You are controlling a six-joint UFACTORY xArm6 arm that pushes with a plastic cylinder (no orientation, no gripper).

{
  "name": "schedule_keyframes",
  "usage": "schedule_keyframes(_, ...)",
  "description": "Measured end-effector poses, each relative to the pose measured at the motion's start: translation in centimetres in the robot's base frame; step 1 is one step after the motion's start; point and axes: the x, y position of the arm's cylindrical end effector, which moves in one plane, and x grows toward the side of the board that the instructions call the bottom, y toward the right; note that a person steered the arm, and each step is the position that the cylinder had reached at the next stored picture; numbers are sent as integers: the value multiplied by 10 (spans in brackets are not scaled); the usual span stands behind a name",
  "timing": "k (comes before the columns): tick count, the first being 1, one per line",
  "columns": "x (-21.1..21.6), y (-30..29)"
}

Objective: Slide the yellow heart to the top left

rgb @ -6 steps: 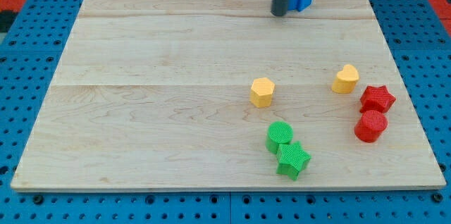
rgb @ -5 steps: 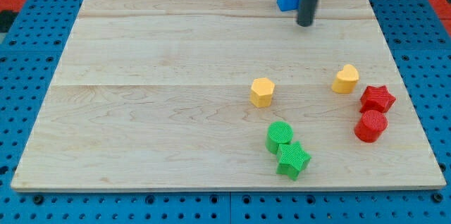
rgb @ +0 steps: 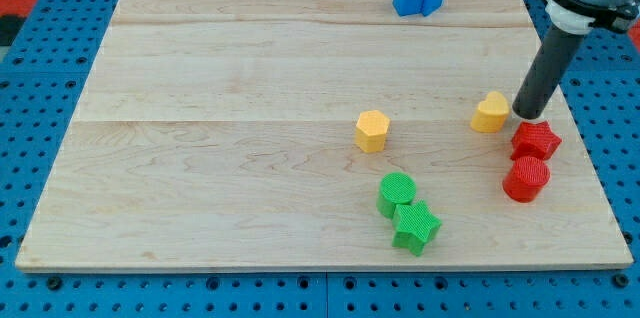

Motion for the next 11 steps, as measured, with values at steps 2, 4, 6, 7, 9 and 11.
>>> schedule_keyframes(2, 3, -16)
schedule_keyframes(4, 3, -77)
schedule_keyframes(6, -9, -134)
schedule_keyframes(7, -28, -155)
schedule_keyframes(9, -51, -215)
schedule_keyframes(11, -79, -270)
